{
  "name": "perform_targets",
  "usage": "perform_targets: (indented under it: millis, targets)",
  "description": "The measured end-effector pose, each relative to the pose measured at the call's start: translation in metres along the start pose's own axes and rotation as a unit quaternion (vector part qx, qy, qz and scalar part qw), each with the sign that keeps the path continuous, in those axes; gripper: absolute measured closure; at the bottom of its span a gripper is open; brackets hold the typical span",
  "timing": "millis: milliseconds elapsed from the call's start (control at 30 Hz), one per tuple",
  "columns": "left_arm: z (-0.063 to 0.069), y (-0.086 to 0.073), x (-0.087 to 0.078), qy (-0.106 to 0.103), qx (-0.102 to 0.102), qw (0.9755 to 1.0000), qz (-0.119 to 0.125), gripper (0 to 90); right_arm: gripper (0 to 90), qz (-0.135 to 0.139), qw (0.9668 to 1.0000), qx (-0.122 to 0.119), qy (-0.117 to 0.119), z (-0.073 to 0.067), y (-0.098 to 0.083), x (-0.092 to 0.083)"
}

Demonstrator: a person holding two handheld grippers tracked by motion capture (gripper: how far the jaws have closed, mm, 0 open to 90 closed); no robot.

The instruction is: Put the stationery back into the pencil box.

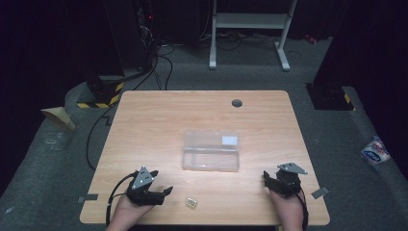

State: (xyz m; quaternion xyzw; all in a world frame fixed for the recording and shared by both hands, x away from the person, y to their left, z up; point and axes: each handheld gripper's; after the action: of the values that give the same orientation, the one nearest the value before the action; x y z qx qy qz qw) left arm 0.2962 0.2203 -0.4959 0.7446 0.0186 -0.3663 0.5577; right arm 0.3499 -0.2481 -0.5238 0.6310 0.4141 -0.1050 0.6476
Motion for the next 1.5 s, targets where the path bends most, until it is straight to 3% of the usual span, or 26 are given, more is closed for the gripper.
perform_targets:
  millis: [267,600,767,867,1367,1500]
  targets:
    - [0.022,0.002,0.006,-0.036,0.014,0.9992,-0.005,18.0,31.3,0.000,1.0000,0.000,-0.001,0.000,0.000,0.000]
    - [0.043,0.003,0.018,-0.080,0.034,0.9959,-0.025,18.5,31.4,0.000,1.0000,0.001,-0.001,0.000,0.000,0.000]
    - [0.051,0.003,0.023,-0.091,0.048,0.9942,-0.032,20.7,31.6,0.000,1.0000,-0.001,-0.001,0.000,0.000,0.000]
    - [0.053,0.003,0.025,-0.095,0.047,0.9939,-0.031,23.0,31.6,0.000,1.0000,0.000,-0.001,0.000,0.000,0.000]
    - [0.065,0.001,0.030,-0.122,0.063,0.9900,-0.031,42.5,32.5,0.000,1.0000,-0.002,0.001,0.000,0.000,0.000]
    - [0.069,0.000,0.031,-0.128,0.077,0.9880,-0.037,45.4,32.5,0.000,1.0000,-0.002,0.001,0.000,0.000,0.000]
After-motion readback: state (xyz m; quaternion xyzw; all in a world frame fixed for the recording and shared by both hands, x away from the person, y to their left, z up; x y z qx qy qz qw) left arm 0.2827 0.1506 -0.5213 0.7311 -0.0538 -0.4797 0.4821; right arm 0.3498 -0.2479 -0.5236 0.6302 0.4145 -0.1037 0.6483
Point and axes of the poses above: each handheld gripper's, and its own axes: x roughly forward along the jaws, y roughly out of its top, z roughly to its right, and after that the axes turned 13 degrees about y, right-handed
